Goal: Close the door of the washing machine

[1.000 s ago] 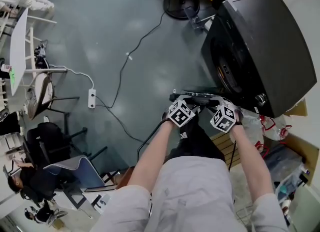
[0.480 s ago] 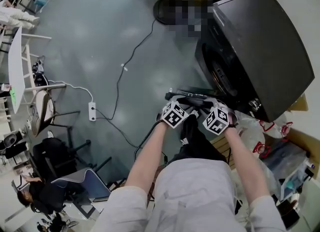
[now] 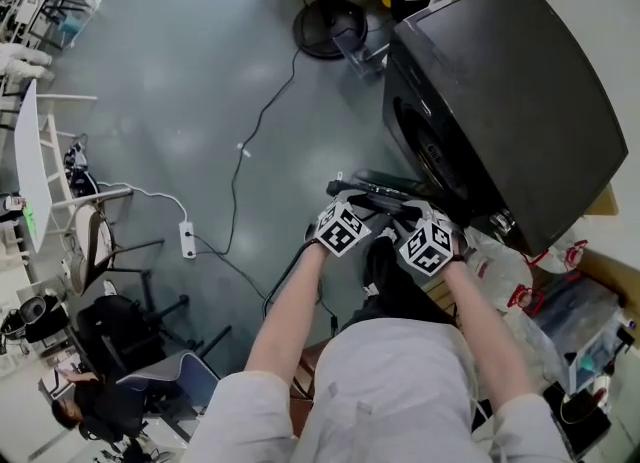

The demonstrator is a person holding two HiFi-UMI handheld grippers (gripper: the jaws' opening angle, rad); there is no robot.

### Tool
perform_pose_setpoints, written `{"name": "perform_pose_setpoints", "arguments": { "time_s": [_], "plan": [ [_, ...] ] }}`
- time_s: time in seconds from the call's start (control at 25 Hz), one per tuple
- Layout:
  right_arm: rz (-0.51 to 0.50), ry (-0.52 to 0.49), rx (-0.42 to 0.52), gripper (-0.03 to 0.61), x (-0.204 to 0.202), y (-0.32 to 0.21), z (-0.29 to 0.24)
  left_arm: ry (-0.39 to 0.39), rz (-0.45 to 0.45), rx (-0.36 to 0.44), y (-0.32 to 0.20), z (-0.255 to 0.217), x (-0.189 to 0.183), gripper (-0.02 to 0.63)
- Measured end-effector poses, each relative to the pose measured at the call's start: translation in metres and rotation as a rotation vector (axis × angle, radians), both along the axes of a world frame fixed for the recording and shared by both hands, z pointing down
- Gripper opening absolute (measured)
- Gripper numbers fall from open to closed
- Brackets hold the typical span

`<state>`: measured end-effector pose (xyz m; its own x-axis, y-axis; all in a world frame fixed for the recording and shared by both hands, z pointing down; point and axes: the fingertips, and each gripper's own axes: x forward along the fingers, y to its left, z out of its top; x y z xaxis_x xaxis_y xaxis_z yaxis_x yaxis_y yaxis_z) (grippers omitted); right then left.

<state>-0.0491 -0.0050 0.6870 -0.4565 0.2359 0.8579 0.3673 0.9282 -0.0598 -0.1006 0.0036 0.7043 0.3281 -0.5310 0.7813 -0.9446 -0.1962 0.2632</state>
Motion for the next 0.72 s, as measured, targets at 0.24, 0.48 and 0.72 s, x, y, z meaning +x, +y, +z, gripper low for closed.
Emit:
{"name": "perform_pose_setpoints", "arguments": {
  "time_s": [0.24,0.48,0.72],
  "plan": [
    [0.033,0.000,-0.035,0.125,-0.009,-0.015,0.001,-0.003,0.028,-0.032,-0.016,0.002,-0.010,0.213],
    [0.061,0.026,-0.063,0.123,-0.017,-0.027,0.000,0.006,0.027,-0.068,-0.029,0.002,-0.022,0.218],
    [0.152,0.033,-0.065,0.123,-0.024,-0.049,-0.002,-0.014,-0.005,-0.060,-0.053,-0.002,-0.033,0.219]
  ]
}}
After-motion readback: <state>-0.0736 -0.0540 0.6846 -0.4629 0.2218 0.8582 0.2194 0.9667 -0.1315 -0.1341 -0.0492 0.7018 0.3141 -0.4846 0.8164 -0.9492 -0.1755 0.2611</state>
